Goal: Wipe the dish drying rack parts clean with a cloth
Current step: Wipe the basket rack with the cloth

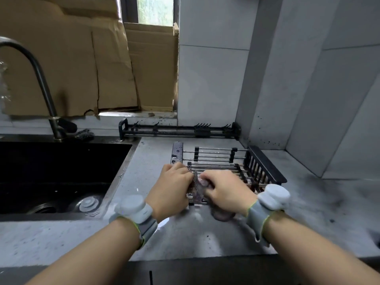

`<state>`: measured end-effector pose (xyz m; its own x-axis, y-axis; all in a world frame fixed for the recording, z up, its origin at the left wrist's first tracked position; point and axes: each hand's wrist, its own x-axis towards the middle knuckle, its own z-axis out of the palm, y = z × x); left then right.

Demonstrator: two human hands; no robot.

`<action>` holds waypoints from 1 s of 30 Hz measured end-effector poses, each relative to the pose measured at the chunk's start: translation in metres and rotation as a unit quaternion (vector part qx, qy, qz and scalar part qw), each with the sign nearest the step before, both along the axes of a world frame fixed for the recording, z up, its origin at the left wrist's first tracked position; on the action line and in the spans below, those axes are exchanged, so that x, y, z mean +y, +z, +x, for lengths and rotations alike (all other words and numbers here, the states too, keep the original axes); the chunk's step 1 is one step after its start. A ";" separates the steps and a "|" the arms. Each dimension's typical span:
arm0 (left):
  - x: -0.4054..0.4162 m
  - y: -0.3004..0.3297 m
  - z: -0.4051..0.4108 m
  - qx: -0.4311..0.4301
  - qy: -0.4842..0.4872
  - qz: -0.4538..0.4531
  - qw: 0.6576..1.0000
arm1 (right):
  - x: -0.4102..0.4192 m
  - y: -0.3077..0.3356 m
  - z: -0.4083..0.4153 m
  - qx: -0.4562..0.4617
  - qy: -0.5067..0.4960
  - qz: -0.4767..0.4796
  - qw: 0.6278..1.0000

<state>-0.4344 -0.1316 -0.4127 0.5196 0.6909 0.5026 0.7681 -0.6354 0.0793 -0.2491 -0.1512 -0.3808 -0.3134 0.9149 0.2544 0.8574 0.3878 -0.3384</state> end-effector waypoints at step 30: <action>0.026 0.003 0.143 0.021 -0.147 0.004 0.989 | -0.058 0.009 0.197 -0.094 -0.206 -0.038 0.973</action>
